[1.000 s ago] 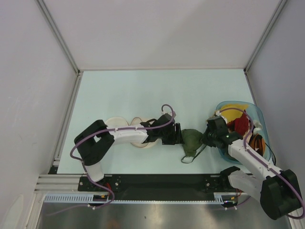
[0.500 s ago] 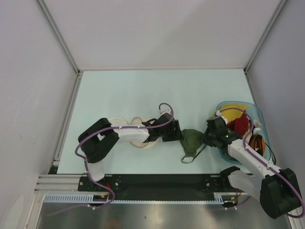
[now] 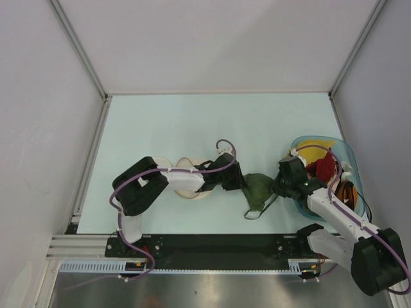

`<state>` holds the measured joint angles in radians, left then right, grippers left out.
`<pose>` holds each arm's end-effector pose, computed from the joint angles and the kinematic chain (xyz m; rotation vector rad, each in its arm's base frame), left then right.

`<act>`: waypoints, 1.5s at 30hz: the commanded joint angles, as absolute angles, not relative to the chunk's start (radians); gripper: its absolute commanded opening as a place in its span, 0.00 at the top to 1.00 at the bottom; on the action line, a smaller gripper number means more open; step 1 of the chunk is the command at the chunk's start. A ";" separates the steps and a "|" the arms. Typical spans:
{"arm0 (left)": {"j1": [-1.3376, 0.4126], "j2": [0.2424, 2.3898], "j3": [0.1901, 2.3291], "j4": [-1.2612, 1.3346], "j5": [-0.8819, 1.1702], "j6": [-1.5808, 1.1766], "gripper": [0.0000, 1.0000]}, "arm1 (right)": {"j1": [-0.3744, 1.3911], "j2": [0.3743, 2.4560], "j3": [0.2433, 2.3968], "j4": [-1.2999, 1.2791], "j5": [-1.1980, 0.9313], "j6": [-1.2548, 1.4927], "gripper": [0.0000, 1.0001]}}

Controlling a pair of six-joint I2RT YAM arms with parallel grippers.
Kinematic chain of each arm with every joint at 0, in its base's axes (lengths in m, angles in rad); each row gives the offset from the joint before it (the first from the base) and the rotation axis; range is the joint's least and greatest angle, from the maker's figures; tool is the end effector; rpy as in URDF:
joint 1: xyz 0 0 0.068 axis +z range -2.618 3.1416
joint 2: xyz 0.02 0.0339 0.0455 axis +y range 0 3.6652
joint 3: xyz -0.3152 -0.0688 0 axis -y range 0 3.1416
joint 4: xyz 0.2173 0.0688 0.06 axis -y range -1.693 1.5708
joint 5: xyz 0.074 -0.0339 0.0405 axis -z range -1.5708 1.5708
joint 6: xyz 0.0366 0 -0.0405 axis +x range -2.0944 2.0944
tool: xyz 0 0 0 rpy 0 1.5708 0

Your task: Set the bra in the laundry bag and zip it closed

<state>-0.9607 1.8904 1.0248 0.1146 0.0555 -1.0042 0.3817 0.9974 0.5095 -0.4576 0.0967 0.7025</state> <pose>0.2197 -0.3178 0.2107 -0.0248 2.5630 -0.9659 0.1254 0.0465 0.2399 0.4448 2.5005 0.3183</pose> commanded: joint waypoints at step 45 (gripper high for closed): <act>-0.957 1.661 1.026 -0.052 0.072 -0.822 1.00 | 0.479 0.839 0.459 -0.337 0.088 0.689 0.32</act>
<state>-0.9577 1.6543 0.9771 -0.0650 0.0429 -0.8619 0.5381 0.8242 0.4709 -0.4534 0.2253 0.7193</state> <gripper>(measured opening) 0.009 0.721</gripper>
